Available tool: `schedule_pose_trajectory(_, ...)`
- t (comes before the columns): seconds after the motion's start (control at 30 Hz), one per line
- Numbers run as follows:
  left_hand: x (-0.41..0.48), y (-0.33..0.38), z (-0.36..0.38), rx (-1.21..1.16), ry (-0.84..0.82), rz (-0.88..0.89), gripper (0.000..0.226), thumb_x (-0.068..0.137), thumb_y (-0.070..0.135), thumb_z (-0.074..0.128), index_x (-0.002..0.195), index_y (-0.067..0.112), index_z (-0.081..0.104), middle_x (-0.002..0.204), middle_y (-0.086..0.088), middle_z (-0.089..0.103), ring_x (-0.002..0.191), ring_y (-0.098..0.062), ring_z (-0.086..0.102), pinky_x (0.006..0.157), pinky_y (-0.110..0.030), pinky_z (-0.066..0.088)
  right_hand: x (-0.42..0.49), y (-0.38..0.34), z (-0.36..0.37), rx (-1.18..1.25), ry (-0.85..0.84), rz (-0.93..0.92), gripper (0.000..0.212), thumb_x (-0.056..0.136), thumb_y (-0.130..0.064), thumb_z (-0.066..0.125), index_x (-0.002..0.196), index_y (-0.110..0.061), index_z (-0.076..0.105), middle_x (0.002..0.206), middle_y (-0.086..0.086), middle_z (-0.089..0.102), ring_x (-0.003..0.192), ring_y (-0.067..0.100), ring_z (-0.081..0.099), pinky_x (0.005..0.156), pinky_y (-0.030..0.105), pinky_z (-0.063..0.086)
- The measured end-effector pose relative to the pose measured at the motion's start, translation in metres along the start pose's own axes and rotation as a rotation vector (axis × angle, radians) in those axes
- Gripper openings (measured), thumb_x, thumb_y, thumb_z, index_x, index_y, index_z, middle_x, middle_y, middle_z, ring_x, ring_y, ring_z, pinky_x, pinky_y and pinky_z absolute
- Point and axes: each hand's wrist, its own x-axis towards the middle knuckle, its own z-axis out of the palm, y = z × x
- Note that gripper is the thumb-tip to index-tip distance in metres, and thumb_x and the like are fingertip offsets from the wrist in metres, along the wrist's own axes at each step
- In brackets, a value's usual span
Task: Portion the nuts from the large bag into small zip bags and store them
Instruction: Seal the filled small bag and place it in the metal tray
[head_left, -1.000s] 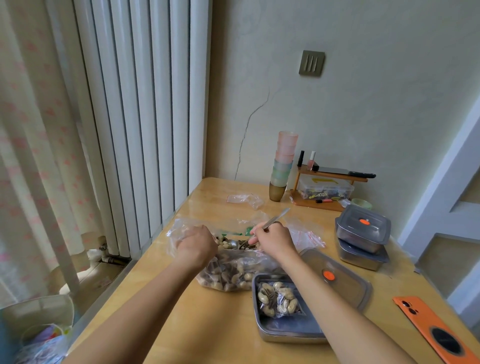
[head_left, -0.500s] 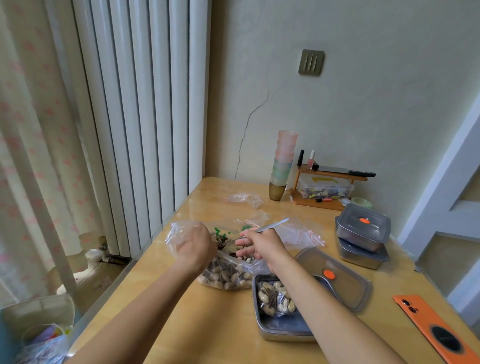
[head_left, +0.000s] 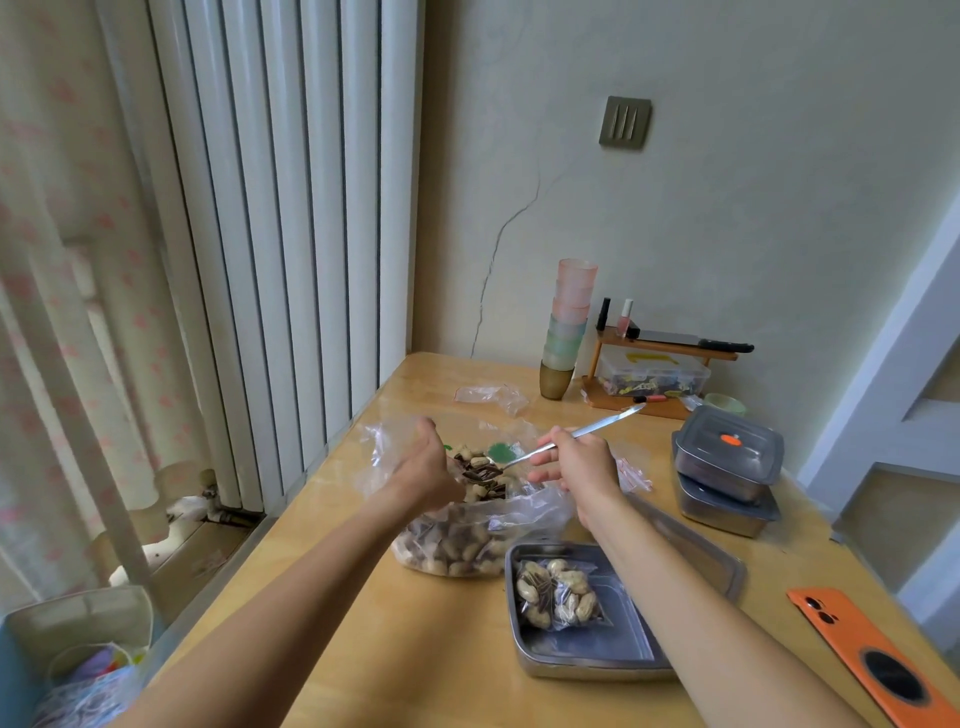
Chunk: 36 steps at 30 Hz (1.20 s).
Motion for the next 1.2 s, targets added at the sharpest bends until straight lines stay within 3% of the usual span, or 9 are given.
schedule_pose_trajectory(0.13, 0.016, 0.001, 0.003, -0.01, -0.008, 0.119, 0.086, 0.079, -0.006, 0.074, 0.139, 0.02, 0.018, 0.084, -0.007, 0.055, 0.062, -0.02, 0.054, 0.046, -0.024, 0.045, -0.002, -0.002, -0.006, -0.007, 0.03, -0.037, 0.035, 0.108, -0.028, 0.045, 0.094, -0.008, 0.07, 0.072, 0.005, 0.072, 0.055, 0.021, 0.07, 0.049, 0.018, 0.041)
schedule_pose_trajectory(0.27, 0.022, -0.004, 0.01, 0.154, -0.024, 0.274, 0.094, 0.072, -0.005, 0.081, 0.142, 0.019, 0.022, 0.095, -0.008, 0.058, 0.084, -0.029, 0.062, 0.068, -0.04, 0.06, -0.003, 0.001, -0.009, -0.03, 0.069, -0.069, 0.037, 0.109, -0.028, 0.044, 0.093, -0.009, 0.07, 0.068, 0.003, 0.072, 0.055, 0.021, 0.072, 0.064, 0.028, 0.047)
schedule_pose_trajectory(0.43, 0.025, -0.015, 0.017, 0.174, -0.037, 0.382, 0.105, 0.073, -0.002, 0.083, 0.15, 0.022, 0.016, 0.115, -0.015, 0.056, 0.096, -0.026, 0.055, 0.083, -0.031, 0.054, 0.0, 0.002, -0.009, -0.023, 0.081, -0.104, 0.037, 0.109, -0.03, 0.044, 0.092, -0.01, 0.071, 0.07, 0.004, 0.073, 0.056, 0.023, 0.072, 0.07, 0.03, 0.048)
schedule_pose_trajectory(0.63, 0.024, -0.02, 0.02, 0.176, -0.048, 0.412, 0.111, 0.074, 0.005, 0.087, 0.154, 0.023, 0.012, 0.132, -0.018, 0.053, 0.113, -0.024, 0.053, 0.106, -0.034, 0.049, -0.002, -0.002, -0.004, -0.012, 0.08, -0.103, 0.037, 0.108, -0.028, 0.043, 0.092, -0.009, 0.069, 0.065, 0.003, 0.07, 0.052, 0.019, 0.069, 0.066, 0.028, 0.045)
schedule_pose_trajectory(0.8, 0.023, -0.016, 0.017, 0.127, -0.031, 0.262, 0.103, 0.072, 0.016, 0.09, 0.145, 0.026, 0.018, 0.127, -0.015, 0.051, 0.106, -0.03, 0.058, 0.092, -0.04, 0.057, -0.001, 0.0, -0.001, -0.085, 0.095, -0.1, 0.035, 0.108, -0.028, 0.045, 0.093, -0.008, 0.069, 0.066, 0.004, 0.072, 0.05, 0.018, 0.07, 0.06, 0.025, 0.046)
schedule_pose_trajectory(0.9, 0.024, -0.01, 0.008, 0.166, -0.083, 0.122, 0.102, 0.075, 0.029, 0.091, 0.147, 0.016, 0.019, 0.122, -0.015, 0.056, 0.101, -0.026, 0.059, 0.086, -0.033, 0.058, -0.001, 0.004, -0.003, -0.138, 0.126, -0.097, 0.035, 0.109, -0.029, 0.044, 0.093, -0.01, 0.069, 0.07, 0.005, 0.074, 0.05, 0.016, 0.07, 0.059, 0.026, 0.047)
schedule_pose_trajectory(0.97, 0.024, -0.006, 0.003, 0.211, -0.106, 0.065, 0.104, 0.079, 0.024, 0.089, 0.151, 0.011, 0.014, 0.11, -0.011, 0.055, 0.093, -0.022, 0.056, 0.079, -0.026, 0.055, 0.0, 0.007, -0.004, -0.173, 0.125, -0.087, 0.034, 0.109, -0.03, 0.044, 0.094, -0.01, 0.068, 0.071, 0.005, 0.074, 0.05, 0.016, 0.07, 0.062, 0.027, 0.049)
schedule_pose_trajectory(1.13, 0.028, 0.0, 0.0, 0.451, 0.057, 0.293, 0.063, 0.08, -0.021, 0.06, 0.13, 0.008, 0.034, 0.097, -0.012, 0.055, 0.084, -0.027, 0.061, 0.067, -0.043, 0.06, 0.001, 0.012, -0.002, -0.215, 0.115, -0.084, 0.034, 0.109, -0.032, 0.043, 0.098, -0.01, 0.066, 0.075, 0.004, 0.075, 0.052, 0.016, 0.072, 0.065, 0.028, 0.052)
schedule_pose_trajectory(1.2, 0.029, -0.004, 0.0, 0.641, 0.053, 0.402, 0.059, 0.082, -0.019, 0.056, 0.129, 0.008, 0.033, 0.088, -0.009, 0.058, 0.076, -0.022, 0.059, 0.063, -0.043, 0.059, 0.001, 0.012, -0.001, -0.211, 0.119, -0.083, 0.033, 0.11, -0.032, 0.044, 0.098, -0.01, 0.066, 0.075, 0.004, 0.075, 0.051, 0.015, 0.071, 0.068, 0.029, 0.054)
